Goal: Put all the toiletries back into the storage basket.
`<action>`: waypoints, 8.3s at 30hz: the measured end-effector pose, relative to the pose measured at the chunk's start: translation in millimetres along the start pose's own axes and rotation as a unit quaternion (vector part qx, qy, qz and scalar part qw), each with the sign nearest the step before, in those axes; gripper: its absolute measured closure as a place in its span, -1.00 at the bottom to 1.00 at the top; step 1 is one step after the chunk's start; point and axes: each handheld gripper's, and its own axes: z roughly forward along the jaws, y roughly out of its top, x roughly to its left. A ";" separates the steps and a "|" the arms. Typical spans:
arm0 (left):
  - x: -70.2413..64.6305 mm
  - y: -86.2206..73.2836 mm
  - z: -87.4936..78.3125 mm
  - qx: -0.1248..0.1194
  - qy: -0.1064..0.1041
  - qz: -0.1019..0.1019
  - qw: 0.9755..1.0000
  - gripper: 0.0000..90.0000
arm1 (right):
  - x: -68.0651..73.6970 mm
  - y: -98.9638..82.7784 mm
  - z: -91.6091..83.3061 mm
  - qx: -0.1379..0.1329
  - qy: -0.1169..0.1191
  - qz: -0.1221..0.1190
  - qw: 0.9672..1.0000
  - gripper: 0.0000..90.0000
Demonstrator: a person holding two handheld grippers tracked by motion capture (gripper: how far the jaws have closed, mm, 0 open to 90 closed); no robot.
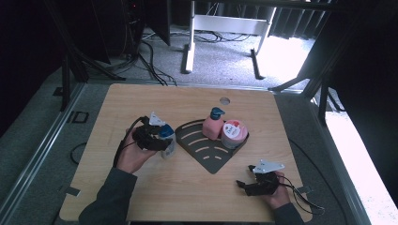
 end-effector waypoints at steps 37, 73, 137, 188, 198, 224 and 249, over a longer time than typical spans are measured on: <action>-6.2 7.6 27.8 0.082 0.001 0.033 0.996 -0.05 | 0.0 0.0 0.0 0.000 0.000 0.000 1.000 -0.60; -7.5 17.5 30.3 0.089 0.006 0.030 0.996 -0.13 | 0.0 0.0 0.0 0.000 0.000 0.000 1.000 -0.60; 0.6 17.0 37.0 0.157 -0.033 0.024 0.987 0.21 | -0.3 0.2 0.2 0.000 0.002 -0.001 1.000 -0.60; 3.7 37.7 4.0 0.103 -0.019 0.014 0.994 0.23 | -0.5 0.3 0.2 0.000 0.002 -0.001 1.000 -0.60; 1.2 47.1 4.0 0.092 -0.019 0.009 0.996 0.23 | -0.6 0.3 0.2 0.000 0.002 -0.001 1.000 -0.60; -6.3 65.5 17.1 0.083 -0.030 0.009 0.996 0.23 | -0.7 0.3 0.3 0.000 0.003 -0.001 1.000 -0.60; -10.7 76.2 40.2 0.071 -0.026 0.004 0.997 0.22 | -1.0 0.4 0.3 -0.001 0.003 -0.001 1.000 -0.60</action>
